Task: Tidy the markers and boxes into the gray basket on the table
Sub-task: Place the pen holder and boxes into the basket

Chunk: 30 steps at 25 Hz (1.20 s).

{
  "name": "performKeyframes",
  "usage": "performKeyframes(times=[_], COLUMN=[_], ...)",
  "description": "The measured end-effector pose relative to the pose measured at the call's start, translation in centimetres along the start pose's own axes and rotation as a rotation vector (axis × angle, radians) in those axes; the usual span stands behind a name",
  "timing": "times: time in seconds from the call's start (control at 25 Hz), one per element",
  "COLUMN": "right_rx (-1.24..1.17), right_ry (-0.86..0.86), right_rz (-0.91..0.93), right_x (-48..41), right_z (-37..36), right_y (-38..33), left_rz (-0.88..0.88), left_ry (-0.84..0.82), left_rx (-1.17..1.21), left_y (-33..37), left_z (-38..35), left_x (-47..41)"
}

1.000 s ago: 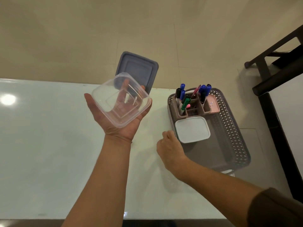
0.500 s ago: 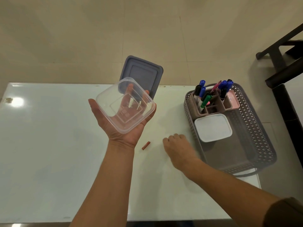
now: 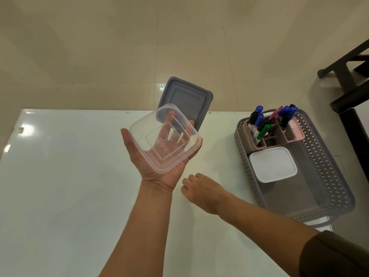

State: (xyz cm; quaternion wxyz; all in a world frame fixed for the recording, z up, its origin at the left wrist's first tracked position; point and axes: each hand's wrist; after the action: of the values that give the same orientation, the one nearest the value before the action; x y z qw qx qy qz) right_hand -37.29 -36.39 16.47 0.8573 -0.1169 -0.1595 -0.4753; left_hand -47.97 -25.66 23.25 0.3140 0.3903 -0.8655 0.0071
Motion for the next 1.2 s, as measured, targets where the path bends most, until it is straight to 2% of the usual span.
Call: performKeyframes(times=[0.08, 0.16, 0.2, 0.28, 0.36, 0.4, 0.52, 0.6, 0.68, 0.76, 0.96, 1.08, 1.2], right_rx=[-0.052, -0.247, -0.385, -0.539, -0.596, -0.609, -0.500, -0.439, -0.470, -0.563, -0.762, -0.709, -0.549], right_ry=[-0.025, 0.065, 0.154, 0.463, 0.696, 0.727, 0.580, 0.410, 0.297, 0.253, 0.285, 0.346, 0.339], right_rz=[-0.067, -0.294, -0.450, -0.718, -0.824, -0.791, -0.526, -0.455, -0.497, -0.579, -0.737, -0.820, -0.789], right_x=[1.1, 2.8, 4.1, 7.5, 11.0, 12.2, 12.5, 11.5, 10.4, 9.6, 9.6, 10.6, 10.8], right_z=[0.1, 1.3, 2.6, 6.2, 11.0, 13.4, 18.4, 19.5, 19.1, 18.2, 17.4, 17.9, 18.1], right_y=[0.1, 0.7, 1.1, 2.3, 3.5, 4.0, 4.7, 5.2, 5.6, 5.6, 6.0, 6.9, 6.6], left_rz=[0.023, 0.076, 0.101, 0.093, 0.111, 0.128, 0.171, 0.165, 0.155, 0.134, 0.091, 0.124, 0.116], left_ry=[-0.079, -0.211, -0.278, -0.306, -0.272, -0.264, -0.344, -0.388, -0.383, -0.373, -0.333, -0.352, -0.303], left_rx=[0.014, 0.072, 0.105, 0.157, 0.134, 0.110, 0.049, 0.022, 0.002, 0.023, 0.028, 0.010, 0.018], left_y=[-0.1, -0.7, -1.0, -2.1, -3.6, -4.6, -7.3, -8.6, -9.6, -10.2, -11.1, -11.0, -11.3], left_z=[-0.4, -0.8, -0.9, -1.3, -2.2, -2.7, -3.8, -4.5, -5.1, -5.6, -5.8, -6.0, -6.1], left_x=[0.0, 0.0, 0.2, 0.6, 0.8, 1.1, 1.6, 2.0, 2.2, 2.3, 2.5, 3.1, 3.1])
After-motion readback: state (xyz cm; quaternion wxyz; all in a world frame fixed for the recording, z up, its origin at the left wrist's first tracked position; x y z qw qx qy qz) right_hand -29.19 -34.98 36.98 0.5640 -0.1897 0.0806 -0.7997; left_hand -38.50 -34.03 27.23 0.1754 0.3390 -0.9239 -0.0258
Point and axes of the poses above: each hand's wrist, its own x-axis away from the middle knuckle, its own z-axis out of the back of the hand, y = z × x, and after that the axes turned 1 degree about -x, right-handed
